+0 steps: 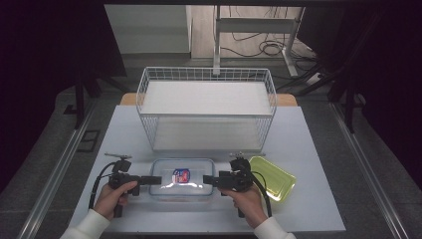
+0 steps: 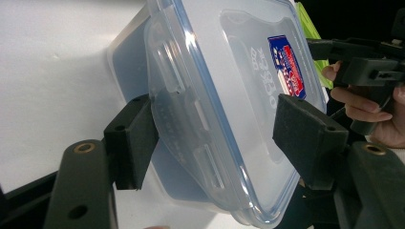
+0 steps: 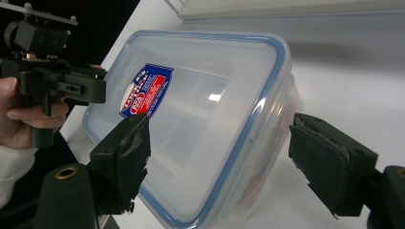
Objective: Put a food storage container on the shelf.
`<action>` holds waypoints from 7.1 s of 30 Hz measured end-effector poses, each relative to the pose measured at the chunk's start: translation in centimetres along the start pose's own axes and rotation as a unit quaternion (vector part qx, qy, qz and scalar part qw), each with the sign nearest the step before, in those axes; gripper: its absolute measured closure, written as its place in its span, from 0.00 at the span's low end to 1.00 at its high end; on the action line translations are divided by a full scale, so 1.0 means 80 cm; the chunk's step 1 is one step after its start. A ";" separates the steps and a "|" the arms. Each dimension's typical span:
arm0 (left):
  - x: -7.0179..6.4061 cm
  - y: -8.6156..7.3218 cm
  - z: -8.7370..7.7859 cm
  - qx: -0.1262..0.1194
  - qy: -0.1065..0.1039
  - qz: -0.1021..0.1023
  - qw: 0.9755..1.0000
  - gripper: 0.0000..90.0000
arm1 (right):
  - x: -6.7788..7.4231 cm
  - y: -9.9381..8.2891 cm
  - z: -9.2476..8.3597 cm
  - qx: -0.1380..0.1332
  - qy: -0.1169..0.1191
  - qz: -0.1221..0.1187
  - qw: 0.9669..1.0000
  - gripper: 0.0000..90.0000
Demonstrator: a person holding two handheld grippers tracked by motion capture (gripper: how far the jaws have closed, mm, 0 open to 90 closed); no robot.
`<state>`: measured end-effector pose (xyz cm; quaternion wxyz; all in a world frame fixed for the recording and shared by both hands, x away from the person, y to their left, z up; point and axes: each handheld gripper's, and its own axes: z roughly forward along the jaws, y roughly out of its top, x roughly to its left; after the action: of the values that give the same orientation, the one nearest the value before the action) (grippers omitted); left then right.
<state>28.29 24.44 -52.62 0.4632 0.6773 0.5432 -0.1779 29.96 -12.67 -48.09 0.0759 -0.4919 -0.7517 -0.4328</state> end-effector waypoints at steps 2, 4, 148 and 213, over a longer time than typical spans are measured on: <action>0.000 0.000 0.000 0.000 0.000 0.000 1.000 0.37 | -0.001 0.000 0.002 0.004 0.002 0.008 1.000 0.25; 0.000 0.000 0.000 -0.001 0.000 0.000 1.000 0.37 | -0.006 -0.003 0.006 0.009 0.001 0.021 1.000 0.25; -0.148 0.064 -0.045 -0.103 -0.020 0.166 0.981 0.55 | 0.023 0.055 -0.135 -0.096 0.054 -0.062 0.992 0.59; -0.223 0.216 -0.076 -0.137 -0.012 0.224 0.965 0.56 | 0.023 0.205 -0.195 -0.155 0.071 -0.108 0.979 0.60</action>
<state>36.09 19.56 -28.75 0.5860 0.7094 0.3915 -0.0019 37.40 -20.41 -28.10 0.0044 -0.3817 -0.7169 -0.5833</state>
